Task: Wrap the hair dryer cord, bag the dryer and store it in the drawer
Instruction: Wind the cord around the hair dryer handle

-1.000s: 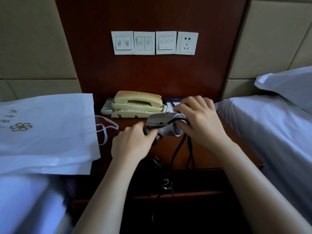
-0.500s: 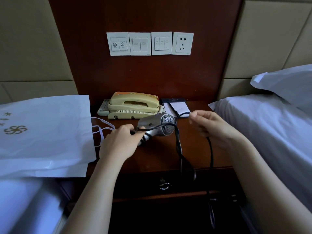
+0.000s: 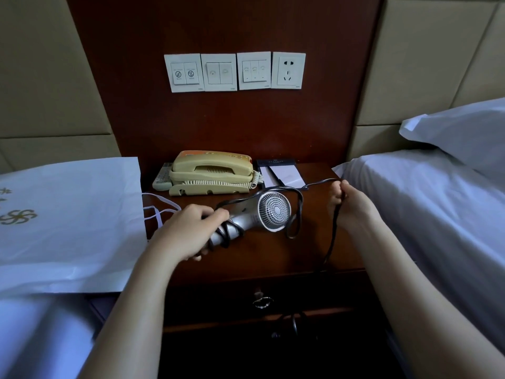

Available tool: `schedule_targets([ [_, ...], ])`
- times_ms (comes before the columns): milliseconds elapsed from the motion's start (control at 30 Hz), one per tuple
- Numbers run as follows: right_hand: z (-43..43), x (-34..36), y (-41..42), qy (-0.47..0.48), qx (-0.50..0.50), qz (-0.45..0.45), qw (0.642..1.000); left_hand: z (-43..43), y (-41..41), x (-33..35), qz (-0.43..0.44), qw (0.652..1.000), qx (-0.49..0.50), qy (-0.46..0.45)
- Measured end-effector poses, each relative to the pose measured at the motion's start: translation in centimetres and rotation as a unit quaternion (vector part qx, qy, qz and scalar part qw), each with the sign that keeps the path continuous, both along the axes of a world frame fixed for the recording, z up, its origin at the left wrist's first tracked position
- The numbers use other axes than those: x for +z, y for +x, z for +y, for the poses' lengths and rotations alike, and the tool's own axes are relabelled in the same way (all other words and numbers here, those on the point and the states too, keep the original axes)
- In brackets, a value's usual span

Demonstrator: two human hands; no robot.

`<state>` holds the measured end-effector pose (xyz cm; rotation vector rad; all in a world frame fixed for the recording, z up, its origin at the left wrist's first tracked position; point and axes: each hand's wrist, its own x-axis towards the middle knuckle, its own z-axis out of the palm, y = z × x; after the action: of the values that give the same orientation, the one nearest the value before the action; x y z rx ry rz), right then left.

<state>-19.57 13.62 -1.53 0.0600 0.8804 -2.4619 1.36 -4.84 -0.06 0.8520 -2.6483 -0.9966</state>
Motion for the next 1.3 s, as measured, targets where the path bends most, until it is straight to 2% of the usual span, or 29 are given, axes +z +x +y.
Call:
schedule_targets([
  [100,0.4,0.0,-0.8,-0.085,-0.071,-0.034,0.993,0.3,0.3,0.4,-0.020,0.995,-0.023,0.093],
  [200,1.3,-0.7,-1.3,-0.058,-0.109,-0.011,0.992,0.4,0.5,0.1,-0.027,0.989,-0.035,0.141],
  [333,1.5,-2.4,-1.6,0.088,-0.163,0.092,0.978,0.2,0.4,-0.6,-0.012,0.980,-0.040,0.196],
  [467,1.1,-4.3,-1.6,0.252,-0.145,0.199,0.936,0.0,0.0,-1.2,0.029,0.961,-0.058,0.269],
  [533,0.8,-4.6,-1.3,0.365,-0.112,0.276,0.882,0.0,-0.4,-1.4,0.046,0.954,-0.049,0.293],
  [667,0.0,-4.2,-0.3,0.574,-0.070,0.437,0.689,0.3,-1.2,-2.1,0.066,0.955,-0.024,0.287],
  [733,-0.5,-4.1,0.7,0.639,-0.080,0.489,0.588,0.6,-1.6,-2.4,0.081,0.952,-0.019,0.295],
  [800,-1.4,-4.1,1.7,0.680,-0.073,0.530,0.501,1.0,-2.0,-2.5,0.095,0.945,-0.023,0.311],
  [867,-1.9,-3.5,2.8,0.693,-0.022,0.559,0.454,1.2,-2.3,-2.4,0.108,0.939,-0.020,0.324],
  [900,-2.1,-3.1,3.3,0.692,0.018,0.553,0.464,1.2,-2.5,-2.3,0.117,0.937,-0.016,0.328],
  [933,-2.1,-2.4,3.8,0.682,0.051,0.542,0.489,1.2,-2.6,-2.3,0.129,0.934,-0.010,0.332],
  [1033,-2.0,-0.6,4.4,0.602,0.132,0.455,0.642,0.8,-2.7,-2.4,0.157,0.921,0.013,0.357],
  [1067,-1.9,-0.1,4.6,0.574,0.167,0.446,0.667,0.7,-2.7,-2.5,0.161,0.917,0.020,0.365],
  [1133,-2.0,-0.2,4.7,0.563,0.224,0.484,0.632,0.6,-2.8,-2.8,0.163,0.911,0.032,0.378],
  [1200,-2.2,-0.8,5.0,0.595,0.231,0.526,0.562,0.6,-2.9,-2.9,0.163,0.906,0.039,0.389],
  [1300,-2.9,-1.8,5.3,0.648,0.128,0.577,0.480,0.6,-2.9,-2.8,0.177,0.894,0.048,0.410],
])
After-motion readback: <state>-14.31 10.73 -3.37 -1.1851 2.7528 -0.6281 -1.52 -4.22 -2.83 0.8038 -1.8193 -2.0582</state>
